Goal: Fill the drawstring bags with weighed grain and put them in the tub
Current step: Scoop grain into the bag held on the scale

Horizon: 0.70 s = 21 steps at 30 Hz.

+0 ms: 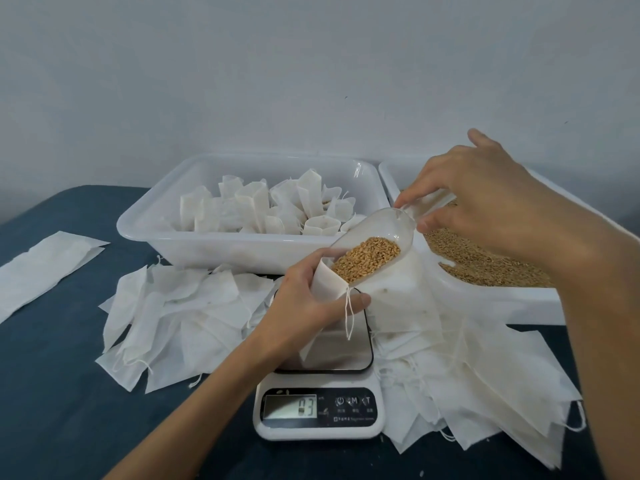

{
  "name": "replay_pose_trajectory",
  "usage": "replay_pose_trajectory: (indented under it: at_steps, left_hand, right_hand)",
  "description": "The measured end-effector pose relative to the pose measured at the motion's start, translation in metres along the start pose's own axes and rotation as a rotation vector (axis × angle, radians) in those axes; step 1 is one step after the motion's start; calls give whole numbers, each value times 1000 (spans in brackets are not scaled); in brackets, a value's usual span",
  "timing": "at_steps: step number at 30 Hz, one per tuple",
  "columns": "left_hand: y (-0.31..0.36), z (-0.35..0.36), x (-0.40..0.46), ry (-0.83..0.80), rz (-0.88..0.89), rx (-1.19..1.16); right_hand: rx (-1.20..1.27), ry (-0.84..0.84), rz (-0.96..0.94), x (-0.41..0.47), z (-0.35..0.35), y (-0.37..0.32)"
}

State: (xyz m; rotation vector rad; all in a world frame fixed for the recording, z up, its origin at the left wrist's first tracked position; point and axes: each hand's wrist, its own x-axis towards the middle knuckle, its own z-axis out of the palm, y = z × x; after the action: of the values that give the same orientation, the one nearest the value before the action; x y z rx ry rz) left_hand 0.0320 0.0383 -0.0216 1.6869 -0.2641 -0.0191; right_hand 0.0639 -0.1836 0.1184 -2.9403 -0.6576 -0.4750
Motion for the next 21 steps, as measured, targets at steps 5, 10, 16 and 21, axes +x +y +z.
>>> replay_pose_trajectory:
  at_steps: [5,10,16,21]
  left_hand:
    - [1,0,-1,-15,9,-19]
    - [2,-1,-1,3,28,2]
    - [2,-5,1,5,15,22]
    - [1,-5,0,14,8,11]
  right_hand:
    - [3,12,0,-3,-5,-2]
    - [37,18,-8,-4,-4,-3]
    - [52,28,-24,-3,-3,-2]
    - [75,46,-38,-3,-1,-4]
